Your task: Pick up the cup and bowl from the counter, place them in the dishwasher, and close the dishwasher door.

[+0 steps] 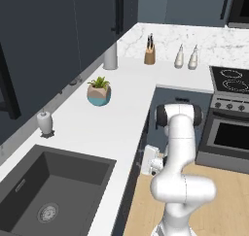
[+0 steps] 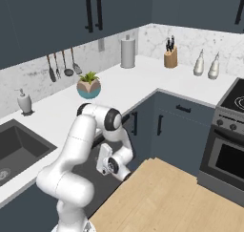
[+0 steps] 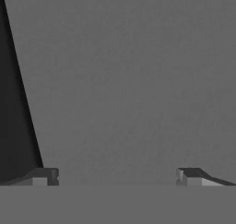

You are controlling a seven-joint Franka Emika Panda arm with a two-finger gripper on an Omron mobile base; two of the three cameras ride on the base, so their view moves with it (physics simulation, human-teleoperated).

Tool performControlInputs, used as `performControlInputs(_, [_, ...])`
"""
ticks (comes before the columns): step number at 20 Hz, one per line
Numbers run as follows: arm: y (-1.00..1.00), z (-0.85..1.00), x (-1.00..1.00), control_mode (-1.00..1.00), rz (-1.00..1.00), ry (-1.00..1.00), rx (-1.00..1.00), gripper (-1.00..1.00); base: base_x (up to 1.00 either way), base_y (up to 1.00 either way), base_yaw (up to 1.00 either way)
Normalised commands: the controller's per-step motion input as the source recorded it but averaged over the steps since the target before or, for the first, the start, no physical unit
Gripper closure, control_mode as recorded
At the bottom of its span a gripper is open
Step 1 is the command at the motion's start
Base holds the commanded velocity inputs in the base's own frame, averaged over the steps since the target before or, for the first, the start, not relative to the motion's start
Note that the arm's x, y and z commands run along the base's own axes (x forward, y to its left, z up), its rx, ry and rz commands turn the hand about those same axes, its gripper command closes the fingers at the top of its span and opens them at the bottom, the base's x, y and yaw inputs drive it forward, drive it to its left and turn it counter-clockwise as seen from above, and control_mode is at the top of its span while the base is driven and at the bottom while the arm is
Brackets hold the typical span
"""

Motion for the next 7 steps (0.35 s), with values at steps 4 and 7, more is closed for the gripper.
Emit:
performControlInputs(4, [0.87,0.02,0.32,-1.0,0.11,-0.04,0.0,-1.0,0.0,0.0,0.0])
performControlInputs(7, [0.57,0.44,0.22,-1.0,0.12,-0.03,-0.01,-1.0,0.0,0.0,0.0])
